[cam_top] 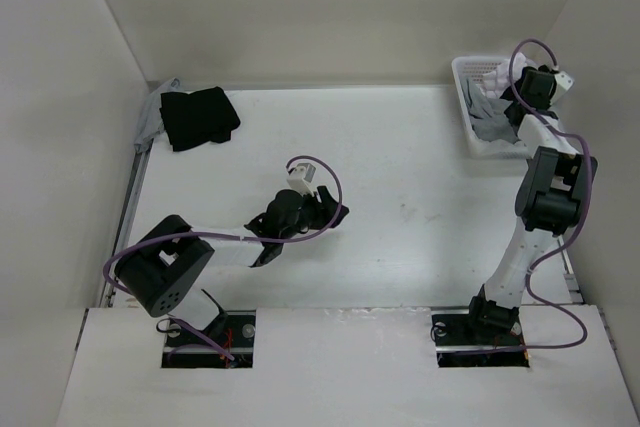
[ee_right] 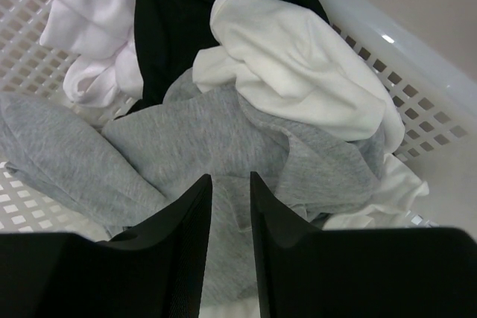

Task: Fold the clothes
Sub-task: Move the tank top to the center of the board

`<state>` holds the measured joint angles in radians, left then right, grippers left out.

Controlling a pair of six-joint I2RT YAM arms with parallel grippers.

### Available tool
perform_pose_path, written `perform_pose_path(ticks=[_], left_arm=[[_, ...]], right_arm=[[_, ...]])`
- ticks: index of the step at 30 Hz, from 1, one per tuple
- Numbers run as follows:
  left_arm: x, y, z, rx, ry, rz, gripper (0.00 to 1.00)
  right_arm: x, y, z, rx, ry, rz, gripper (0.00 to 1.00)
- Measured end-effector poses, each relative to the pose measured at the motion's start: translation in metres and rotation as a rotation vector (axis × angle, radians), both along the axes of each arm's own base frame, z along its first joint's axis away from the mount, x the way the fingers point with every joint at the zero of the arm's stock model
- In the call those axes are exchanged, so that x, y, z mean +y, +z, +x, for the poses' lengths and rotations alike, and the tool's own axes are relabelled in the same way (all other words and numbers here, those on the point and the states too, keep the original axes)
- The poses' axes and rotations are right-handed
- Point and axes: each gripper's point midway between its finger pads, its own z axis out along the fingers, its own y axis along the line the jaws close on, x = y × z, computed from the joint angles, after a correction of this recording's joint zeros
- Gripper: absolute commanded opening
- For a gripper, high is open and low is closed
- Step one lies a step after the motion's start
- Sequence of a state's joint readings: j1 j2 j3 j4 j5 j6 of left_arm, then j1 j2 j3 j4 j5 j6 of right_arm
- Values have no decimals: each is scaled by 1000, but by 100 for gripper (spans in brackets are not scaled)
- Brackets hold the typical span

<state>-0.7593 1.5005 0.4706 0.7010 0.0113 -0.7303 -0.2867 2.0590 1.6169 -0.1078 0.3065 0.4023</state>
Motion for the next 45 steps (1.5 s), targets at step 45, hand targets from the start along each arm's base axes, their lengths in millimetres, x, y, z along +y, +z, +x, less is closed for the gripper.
perform_pose_path(ticks=[45], left_arm=[[58, 23, 37, 26, 197, -132, 48]], right_arm=[[285, 623, -272, -1376, 610, 47, 0]])
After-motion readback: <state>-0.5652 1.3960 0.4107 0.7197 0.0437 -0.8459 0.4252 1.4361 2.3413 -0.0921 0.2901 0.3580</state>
